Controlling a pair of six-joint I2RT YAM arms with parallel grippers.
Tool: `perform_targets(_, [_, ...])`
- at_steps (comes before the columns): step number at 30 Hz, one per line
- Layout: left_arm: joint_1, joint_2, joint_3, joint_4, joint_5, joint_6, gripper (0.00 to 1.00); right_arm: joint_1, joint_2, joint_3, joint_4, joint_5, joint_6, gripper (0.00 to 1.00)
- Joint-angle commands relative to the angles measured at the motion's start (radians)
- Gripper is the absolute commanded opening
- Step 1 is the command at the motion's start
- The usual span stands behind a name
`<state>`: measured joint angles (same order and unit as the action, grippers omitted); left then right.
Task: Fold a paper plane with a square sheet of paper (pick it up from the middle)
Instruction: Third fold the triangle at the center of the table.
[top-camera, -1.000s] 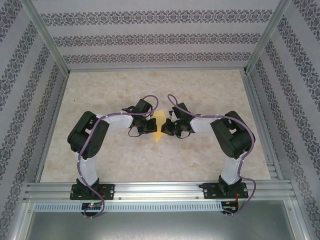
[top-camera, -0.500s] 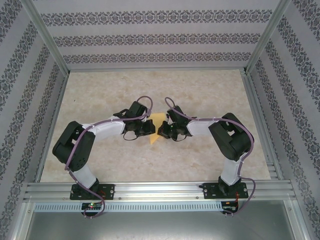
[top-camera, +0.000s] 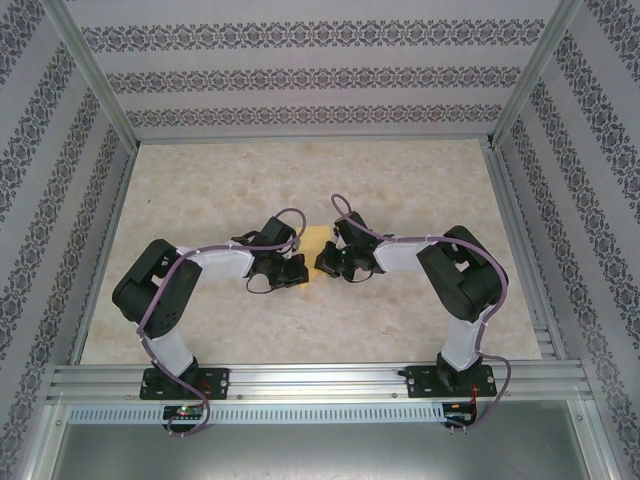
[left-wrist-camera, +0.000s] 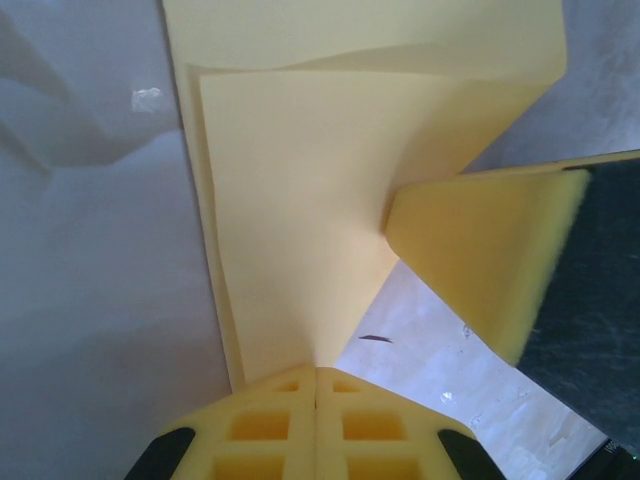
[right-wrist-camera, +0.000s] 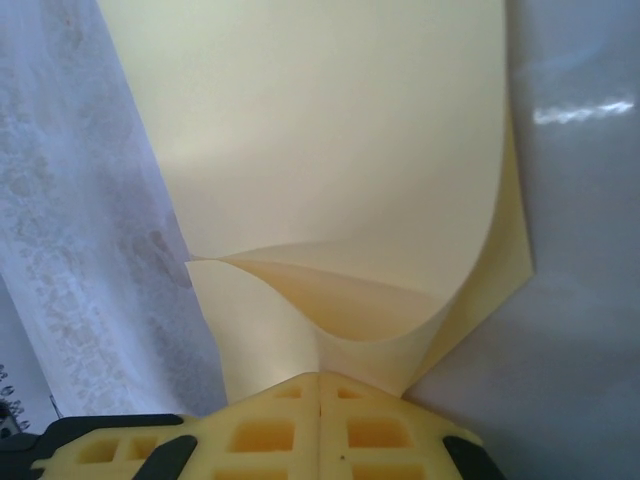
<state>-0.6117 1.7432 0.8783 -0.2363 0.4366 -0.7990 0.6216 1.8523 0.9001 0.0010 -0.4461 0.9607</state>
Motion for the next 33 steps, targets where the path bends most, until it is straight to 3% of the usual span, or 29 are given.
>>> perform_targets(1, [-0.017,0.014,-0.025,0.019,-0.006,-0.021,0.00,0.003,-0.038,-0.009,0.037,-0.017,-0.076,0.00])
perform_targets(6, [-0.016,0.010,-0.058,0.006,-0.036,-0.025,0.00,0.006,-0.075,-0.013,0.006,-0.011,-0.158,0.00])
perform_targets(22, [-0.020,0.001,-0.084,-0.027,-0.064,-0.046,0.00,0.022,0.038,0.057,-0.072,-0.046,-0.203,0.00])
perform_targets(33, [-0.019,0.007,-0.119,-0.092,-0.075,-0.051,0.00,-0.132,0.081,0.120,-0.189,0.011,-0.289,0.00])
